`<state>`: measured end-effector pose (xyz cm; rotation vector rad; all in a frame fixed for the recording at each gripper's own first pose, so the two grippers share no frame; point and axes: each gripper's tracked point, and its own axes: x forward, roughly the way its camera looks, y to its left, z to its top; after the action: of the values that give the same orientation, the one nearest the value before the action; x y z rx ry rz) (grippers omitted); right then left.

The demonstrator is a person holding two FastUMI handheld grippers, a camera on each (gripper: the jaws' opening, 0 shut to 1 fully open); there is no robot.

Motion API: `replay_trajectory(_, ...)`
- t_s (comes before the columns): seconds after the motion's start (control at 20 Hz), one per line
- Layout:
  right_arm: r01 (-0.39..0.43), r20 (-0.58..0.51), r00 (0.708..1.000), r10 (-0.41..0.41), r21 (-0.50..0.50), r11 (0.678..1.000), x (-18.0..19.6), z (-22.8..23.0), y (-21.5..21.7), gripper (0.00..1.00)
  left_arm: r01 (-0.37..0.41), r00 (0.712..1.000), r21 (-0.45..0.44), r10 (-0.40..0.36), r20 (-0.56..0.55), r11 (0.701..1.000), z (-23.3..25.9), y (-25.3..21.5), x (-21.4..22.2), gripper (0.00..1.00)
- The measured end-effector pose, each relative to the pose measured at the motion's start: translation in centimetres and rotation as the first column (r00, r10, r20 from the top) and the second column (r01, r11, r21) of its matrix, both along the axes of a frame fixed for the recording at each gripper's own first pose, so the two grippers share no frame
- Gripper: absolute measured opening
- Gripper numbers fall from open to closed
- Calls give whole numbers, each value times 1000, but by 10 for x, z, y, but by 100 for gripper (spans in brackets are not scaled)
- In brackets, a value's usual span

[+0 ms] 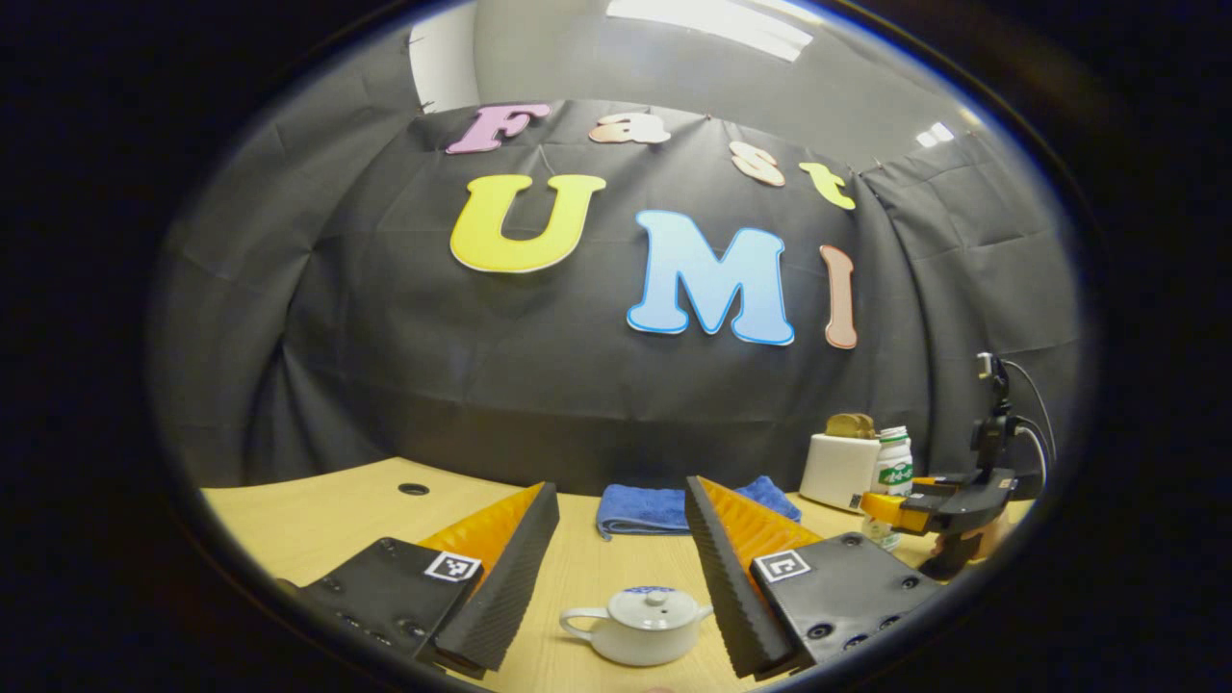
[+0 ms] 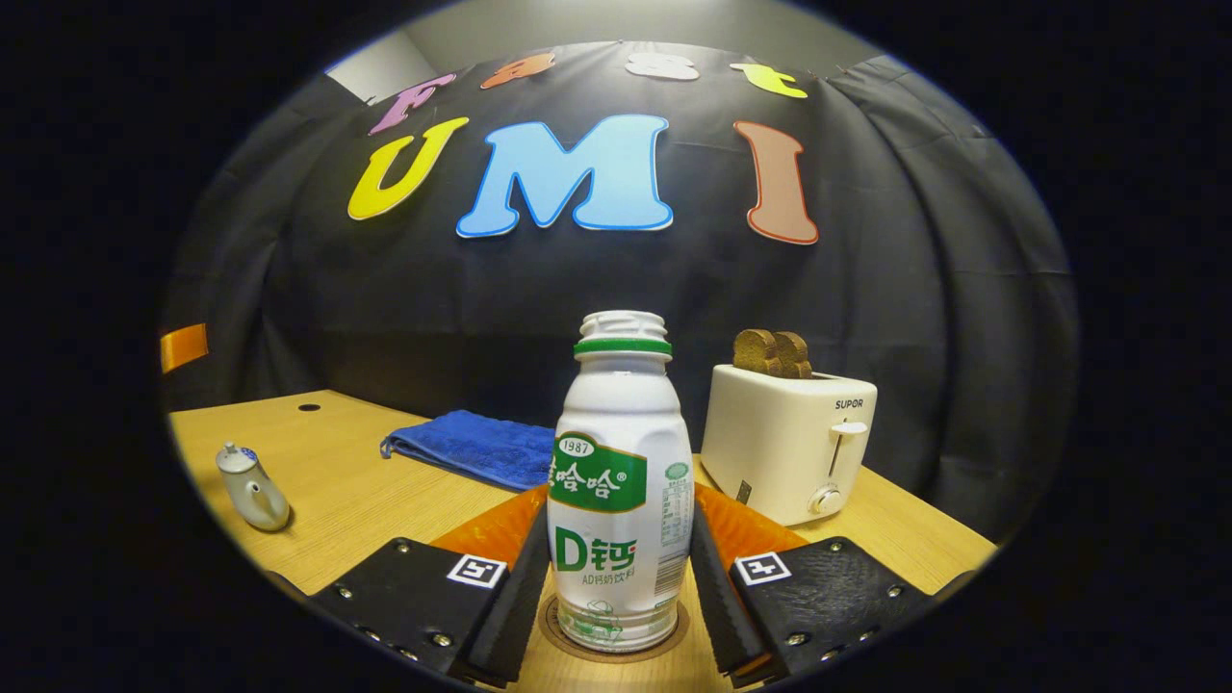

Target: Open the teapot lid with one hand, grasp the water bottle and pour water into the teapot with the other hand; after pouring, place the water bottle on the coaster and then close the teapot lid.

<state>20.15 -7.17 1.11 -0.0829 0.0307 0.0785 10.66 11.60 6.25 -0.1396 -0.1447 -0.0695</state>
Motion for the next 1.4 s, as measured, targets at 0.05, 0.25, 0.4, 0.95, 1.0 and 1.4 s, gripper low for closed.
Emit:
replay_trajectory(0.05, 6, -18, 1000, -6, -5, 1000, 0, -3, -1, 73, 0, 1000, 2, 0, -2, 1000, 1, 0, 1, 89)
replay_trajectory(0.25, 20, -39, 999, -20, -8, 1000, -4, -7, -5, 77, 0, 1000, 10, 0, -2, 1000, 1, -2, 0, 89)
replay_trajectory(0.4, 23, -15, 1000, -23, -11, 1000, -7, 0, -5, 85, -2, 1000, 14, 2, -1, 1000, 1, -2, 0, 89)
replay_trajectory(0.95, 15, 28, 999, -14, -48, 999, -19, 20, -6, 93, 9, 1000, 25, -8, -13, 1000, -1, -7, 0, 89)
replay_trajectory(1.0, 17, 30, 999, -16, -51, 999, -22, 21, -6, 93, 10, 1000, 28, -10, -12, 1000, -2, -9, 0, 89)
replay_trajectory(1.4, -2, 28, 1000, 3, -41, 999, -49, 24, -7, 93, 4, 1000, 81, -5, 19, 997, 15, -21, -10, 89)
